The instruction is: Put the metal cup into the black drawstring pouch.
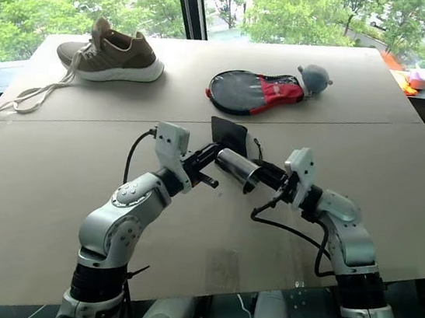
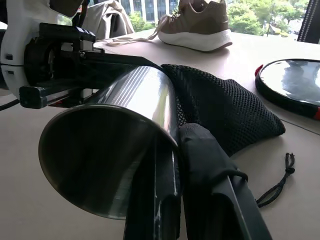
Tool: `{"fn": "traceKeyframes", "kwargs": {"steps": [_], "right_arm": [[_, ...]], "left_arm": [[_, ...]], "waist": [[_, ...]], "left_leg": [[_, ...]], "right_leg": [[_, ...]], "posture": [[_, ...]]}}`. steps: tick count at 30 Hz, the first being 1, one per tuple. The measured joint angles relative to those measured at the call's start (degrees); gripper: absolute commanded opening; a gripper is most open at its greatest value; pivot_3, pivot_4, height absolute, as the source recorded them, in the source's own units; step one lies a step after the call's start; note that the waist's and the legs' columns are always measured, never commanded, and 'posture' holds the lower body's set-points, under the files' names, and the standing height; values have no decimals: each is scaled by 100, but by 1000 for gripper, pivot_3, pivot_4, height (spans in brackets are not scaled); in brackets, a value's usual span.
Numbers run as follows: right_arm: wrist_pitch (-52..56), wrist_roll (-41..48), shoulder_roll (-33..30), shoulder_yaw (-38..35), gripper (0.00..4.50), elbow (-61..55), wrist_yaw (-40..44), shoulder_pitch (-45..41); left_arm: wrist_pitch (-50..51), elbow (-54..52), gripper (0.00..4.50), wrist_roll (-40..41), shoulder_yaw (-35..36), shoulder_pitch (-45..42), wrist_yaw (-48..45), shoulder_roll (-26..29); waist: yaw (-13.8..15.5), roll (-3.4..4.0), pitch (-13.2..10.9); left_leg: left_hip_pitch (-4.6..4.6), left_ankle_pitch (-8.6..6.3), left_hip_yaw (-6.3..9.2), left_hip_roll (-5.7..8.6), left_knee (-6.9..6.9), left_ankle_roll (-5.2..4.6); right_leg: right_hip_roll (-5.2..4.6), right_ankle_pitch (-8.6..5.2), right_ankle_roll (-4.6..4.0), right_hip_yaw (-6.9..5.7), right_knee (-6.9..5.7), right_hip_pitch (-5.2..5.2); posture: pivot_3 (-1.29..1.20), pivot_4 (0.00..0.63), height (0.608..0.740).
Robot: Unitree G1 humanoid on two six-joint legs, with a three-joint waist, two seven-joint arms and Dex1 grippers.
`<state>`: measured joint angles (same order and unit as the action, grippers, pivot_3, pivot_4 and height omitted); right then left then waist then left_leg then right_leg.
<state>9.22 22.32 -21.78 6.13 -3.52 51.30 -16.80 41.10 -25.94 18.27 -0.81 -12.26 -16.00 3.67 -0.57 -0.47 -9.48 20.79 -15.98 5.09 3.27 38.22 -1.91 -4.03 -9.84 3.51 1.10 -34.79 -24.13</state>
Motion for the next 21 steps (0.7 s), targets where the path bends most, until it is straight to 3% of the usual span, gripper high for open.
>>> {"fn": "traceKeyframes", "kwargs": {"steps": [11, 21], "right_arm": [[-500, -710, 228, -25, 28, 653, -648, -270], [300, -204, 1242, -312, 28, 575, -1514, -90]], "left_arm": [[105, -102, 0, 231, -157, 38, -10, 104], [188, -281, 0, 450, -432, 189, -54, 168]], "waist": [[-9, -2, -1], [-1, -1, -1]], "left_leg": [[-2, 0, 1, 1, 0, 0], [3, 1, -1, 2, -3, 2]], "right_leg": [[1, 0, 0, 0, -3, 0], [-1, 0, -1, 4, -1, -5]], "posture": [[0, 150, 740], [0, 150, 740]]}}
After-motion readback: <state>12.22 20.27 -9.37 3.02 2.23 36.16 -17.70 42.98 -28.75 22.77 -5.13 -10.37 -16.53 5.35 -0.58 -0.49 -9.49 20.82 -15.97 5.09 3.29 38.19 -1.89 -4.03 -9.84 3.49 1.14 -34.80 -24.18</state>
